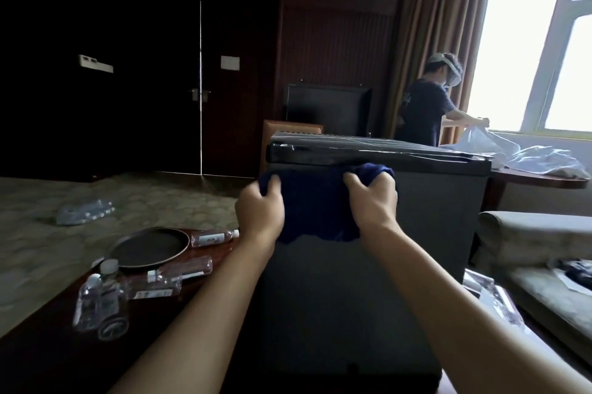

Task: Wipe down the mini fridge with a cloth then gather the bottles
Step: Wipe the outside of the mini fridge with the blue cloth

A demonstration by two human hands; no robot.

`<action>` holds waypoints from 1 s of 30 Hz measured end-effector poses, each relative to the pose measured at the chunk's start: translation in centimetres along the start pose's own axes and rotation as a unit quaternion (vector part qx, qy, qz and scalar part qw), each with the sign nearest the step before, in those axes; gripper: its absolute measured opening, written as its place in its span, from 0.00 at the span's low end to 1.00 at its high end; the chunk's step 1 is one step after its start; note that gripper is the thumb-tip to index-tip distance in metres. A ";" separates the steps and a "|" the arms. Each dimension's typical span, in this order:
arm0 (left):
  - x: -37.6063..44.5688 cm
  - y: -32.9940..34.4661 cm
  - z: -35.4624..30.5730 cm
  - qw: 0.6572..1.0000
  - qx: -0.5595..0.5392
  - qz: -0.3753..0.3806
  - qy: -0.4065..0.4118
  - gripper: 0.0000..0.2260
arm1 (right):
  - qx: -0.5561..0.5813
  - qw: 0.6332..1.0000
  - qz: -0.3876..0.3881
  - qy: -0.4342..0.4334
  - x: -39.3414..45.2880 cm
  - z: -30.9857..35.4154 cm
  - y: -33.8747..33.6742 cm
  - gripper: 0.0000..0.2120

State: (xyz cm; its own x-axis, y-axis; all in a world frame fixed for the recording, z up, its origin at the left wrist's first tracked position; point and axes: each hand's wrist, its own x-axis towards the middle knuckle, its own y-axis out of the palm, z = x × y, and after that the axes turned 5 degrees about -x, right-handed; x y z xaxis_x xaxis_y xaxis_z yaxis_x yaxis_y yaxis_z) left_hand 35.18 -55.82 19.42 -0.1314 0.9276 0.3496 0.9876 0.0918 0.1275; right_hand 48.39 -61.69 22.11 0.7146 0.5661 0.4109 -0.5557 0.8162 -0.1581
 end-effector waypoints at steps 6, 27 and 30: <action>2.6 0.3 -4.4 0.997 -0.049 -0.031 0.054 0.11 | 0.048 0.998 0.002 -0.044 0.5 4.1 -0.4 0.11; 6.7 -0.2 -6.9 0.999 0.045 -0.018 -0.023 0.12 | -0.019 0.993 0.020 -0.117 3.9 4.9 2.6 0.06; 7.8 0.0 -8.8 0.988 0.146 0.020 -0.043 0.14 | -0.095 0.992 0.058 -0.058 5.0 7.0 2.9 0.10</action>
State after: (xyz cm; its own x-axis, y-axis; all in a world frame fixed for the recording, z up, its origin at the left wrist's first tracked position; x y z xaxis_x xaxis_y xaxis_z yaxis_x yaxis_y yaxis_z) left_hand 33.40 -51.77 30.30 -0.0968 0.9590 0.2664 0.9763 0.1436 -0.1622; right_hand 47.35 -57.28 30.01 0.5903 0.6498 0.4789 -0.5336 0.7592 -0.3727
